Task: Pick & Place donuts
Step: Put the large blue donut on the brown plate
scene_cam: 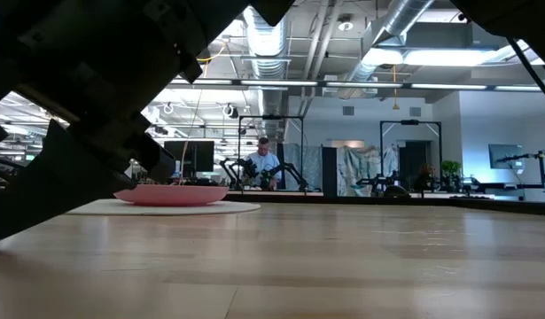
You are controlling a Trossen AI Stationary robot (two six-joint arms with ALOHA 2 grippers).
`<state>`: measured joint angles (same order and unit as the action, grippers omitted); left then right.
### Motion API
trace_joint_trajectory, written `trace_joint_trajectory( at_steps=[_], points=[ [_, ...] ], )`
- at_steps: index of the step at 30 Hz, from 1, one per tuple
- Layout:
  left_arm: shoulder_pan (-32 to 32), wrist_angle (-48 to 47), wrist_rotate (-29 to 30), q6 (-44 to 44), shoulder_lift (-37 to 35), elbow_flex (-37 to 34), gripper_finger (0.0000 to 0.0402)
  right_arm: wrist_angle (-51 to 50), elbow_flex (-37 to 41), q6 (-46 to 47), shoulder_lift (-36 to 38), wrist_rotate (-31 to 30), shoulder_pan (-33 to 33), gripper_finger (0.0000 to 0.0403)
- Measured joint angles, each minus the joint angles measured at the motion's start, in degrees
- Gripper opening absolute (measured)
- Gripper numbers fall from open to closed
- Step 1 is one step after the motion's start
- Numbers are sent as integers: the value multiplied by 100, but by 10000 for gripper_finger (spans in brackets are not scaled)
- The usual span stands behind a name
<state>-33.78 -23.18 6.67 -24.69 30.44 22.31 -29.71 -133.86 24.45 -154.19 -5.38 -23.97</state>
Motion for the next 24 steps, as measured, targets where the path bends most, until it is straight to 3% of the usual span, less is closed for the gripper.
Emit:
trace_joint_trajectory(
  at_steps=[6,17,24],
  points=[
    [0,-4,-1,2,0,0,0,-1,0,52,-2,-14,-2,237],
    [0,-10,-2,11,0,0,0,-2,2,271,-13,99,0,144],
    [0,-23,-2,17,0,2,0,-242,30,351,161,124,21,130]
  ],
)
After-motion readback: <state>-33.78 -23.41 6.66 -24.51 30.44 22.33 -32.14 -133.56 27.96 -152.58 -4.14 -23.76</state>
